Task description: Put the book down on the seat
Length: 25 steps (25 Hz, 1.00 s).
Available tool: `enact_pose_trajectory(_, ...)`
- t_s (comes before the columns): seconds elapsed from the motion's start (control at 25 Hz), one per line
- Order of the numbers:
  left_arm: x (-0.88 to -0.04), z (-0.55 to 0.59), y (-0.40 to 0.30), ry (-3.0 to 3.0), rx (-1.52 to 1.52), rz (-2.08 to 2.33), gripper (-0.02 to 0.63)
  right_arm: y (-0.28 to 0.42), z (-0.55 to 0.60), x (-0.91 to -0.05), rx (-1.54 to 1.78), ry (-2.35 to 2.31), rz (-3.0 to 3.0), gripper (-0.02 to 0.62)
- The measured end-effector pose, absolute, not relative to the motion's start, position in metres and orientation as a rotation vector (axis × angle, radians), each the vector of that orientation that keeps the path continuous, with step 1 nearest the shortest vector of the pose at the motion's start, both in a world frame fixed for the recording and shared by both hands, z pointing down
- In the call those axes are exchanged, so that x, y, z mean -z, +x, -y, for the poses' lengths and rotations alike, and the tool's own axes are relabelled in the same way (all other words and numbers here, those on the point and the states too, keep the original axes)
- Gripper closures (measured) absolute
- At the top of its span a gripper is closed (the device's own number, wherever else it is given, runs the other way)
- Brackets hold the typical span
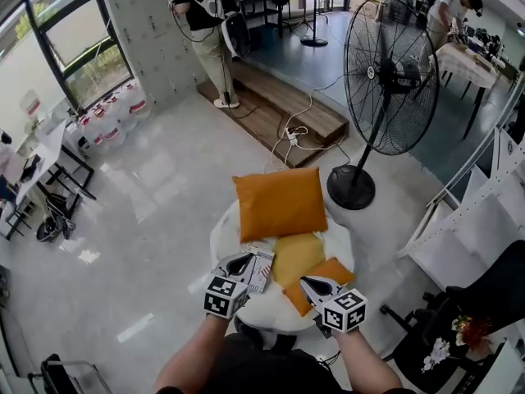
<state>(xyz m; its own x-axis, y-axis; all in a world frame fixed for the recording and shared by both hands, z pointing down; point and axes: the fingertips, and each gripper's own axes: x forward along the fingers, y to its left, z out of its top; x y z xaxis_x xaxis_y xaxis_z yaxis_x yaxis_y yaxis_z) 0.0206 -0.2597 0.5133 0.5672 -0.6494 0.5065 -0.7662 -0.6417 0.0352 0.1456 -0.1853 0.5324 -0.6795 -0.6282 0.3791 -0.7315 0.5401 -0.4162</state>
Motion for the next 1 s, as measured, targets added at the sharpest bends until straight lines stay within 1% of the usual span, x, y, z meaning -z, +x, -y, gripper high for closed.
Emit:
enact_pose_trajectory(0.32, -0.483, 0.266, -0.004, 2.584, -0.614, 1.210, 0.604, 0.124, 0.196, -0.504, -0.734, 1.214, 2.617, 0.580)
enact_pose_trajectory(0.48, -0.466, 0.281, -0.036, 2.592, -0.579, 1.186, 0.604, 0.108, 0.209, -0.482, -0.693, 1.297, 2.594, 0.580)
enact_pose_trajectory(0.68, -0.433, 0.301, -0.071, 2.599, -0.461, 1.206, 0.604, 0.085, 0.224, -0.459, -0.694, 1.334, 2.579, 0.580)
enact_pose_trajectory(0.84, -0.413, 0.308, -0.096, 2.656, -0.413, 1.224, 0.604, 0.050, 0.245, -0.439, -0.644, 1.293, 2.590, 0.580)
enact_pose_trajectory(1.0, -0.393, 0.319, -0.128, 2.694, -0.384, 1.285, 0.604, 0.008, 0.270, -0.403, -0.507, 1.188, 2.638, 0.580)
